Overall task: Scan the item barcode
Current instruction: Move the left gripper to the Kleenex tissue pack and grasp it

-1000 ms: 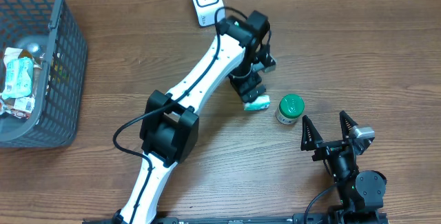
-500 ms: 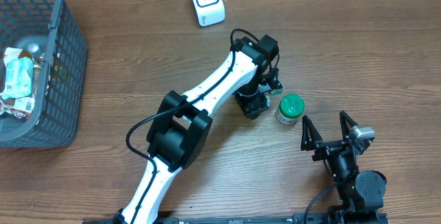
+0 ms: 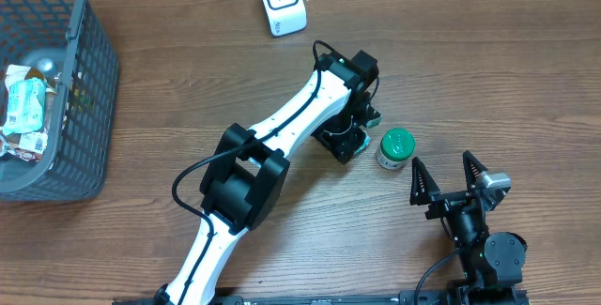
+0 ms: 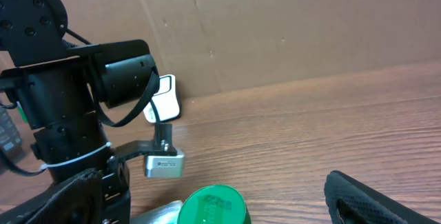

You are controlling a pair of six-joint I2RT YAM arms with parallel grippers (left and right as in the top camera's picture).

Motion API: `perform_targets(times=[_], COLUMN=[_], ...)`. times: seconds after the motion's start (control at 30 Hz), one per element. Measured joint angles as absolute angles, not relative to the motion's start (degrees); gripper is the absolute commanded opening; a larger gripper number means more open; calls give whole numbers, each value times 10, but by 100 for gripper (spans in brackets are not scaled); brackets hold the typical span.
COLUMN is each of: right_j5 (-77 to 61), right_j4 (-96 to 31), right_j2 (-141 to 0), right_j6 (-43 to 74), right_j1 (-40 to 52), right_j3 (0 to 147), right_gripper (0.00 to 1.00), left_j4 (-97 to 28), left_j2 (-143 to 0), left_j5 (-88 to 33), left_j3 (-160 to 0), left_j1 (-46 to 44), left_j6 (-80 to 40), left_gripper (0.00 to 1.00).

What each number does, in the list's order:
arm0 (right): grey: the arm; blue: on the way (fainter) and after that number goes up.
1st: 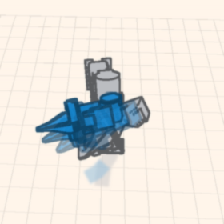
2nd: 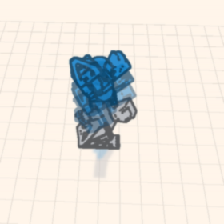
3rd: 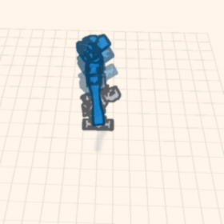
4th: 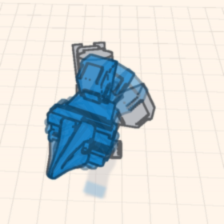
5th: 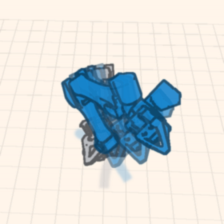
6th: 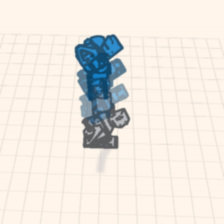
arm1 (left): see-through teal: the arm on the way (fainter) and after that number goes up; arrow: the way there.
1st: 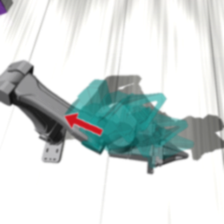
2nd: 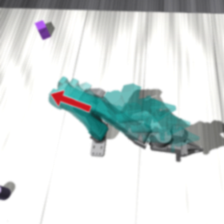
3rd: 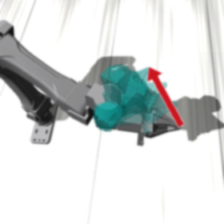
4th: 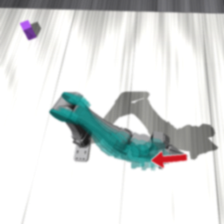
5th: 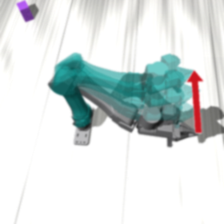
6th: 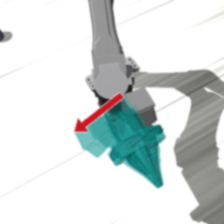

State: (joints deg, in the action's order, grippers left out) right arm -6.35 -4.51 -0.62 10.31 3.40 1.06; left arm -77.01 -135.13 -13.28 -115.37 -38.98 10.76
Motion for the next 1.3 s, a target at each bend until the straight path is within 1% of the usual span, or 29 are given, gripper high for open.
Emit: perform_targets(times=[0.13, 0.17, 0.23, 0.3, 0.37, 0.43, 0.5, 0.53, 0.57, 0.6, 0.67, 0.73, 0.83, 1.07, 1.17, 1.3], right_j5=[-63, -63, -63, -63, -63, -63, -63, -63, -63, -63, -63, -63, -63, -63, -63, -63], right_j4=[-45, -45, -45, -45, -45, -45, -45, -45, -45, -45, -45, -45, -45, -45, -45, -45], right_j2=[-6, -6, -6, -6, -6, -6, -6, -6, -6, -6, -6, -6, -6, -6, -6, -6], right_j6=[103, 103, 103, 103, 103, 103, 103, 103, 103, 103, 103, 103, 103, 103, 103, 103], right_j1=[34, 34, 34, 34, 34, 34, 34, 34, 34, 34, 34, 34, 34, 34, 34, 34], right_j3=[11, 11, 11, 11, 11, 11, 11, 11, 11, 11, 11, 11, 11, 11, 11, 11], right_gripper=[100, 100, 100, 100, 100, 100, 100, 100, 100, 100, 100, 100, 100, 100, 100, 100], left_j4=[-786, -787, -787, -786, -775, -753, -732, -720, -712, -705, -694, -689, -689, -689, -685, -677], left_j2=[-1351, -1351, -1351, -1351, -1351, -1351, -1351, -1351, -1351, -1351, -1351, -1351, -1351, -1351, -1351, -1351], left_j5=[-170, -175, -183, -184, -177, -161, -147, -141, -136, -134, -128, -120, -103, -48, -30, -22], left_j3=[-1153, -1154, -1154, -1153, -1153, -1153, -1152, -1152, -1152, -1152, -1152, -1151, -1151, -1151, -1151, -1151], left_j1=[-390, -390, -390, -393, -394, -395, -397, -397, -398, -398, -398, -401, -404, -405, -400, -389], left_j6=[69, 61, 44, 24, 2, -22, -40, -46, -51, -56, -63, -70, -76, -94, -104, -106], left_gripper=[46, 48, 58, 64, 68, 68, 65, 59, 57, 51, 43, 39, 37, 53, 55, 63])
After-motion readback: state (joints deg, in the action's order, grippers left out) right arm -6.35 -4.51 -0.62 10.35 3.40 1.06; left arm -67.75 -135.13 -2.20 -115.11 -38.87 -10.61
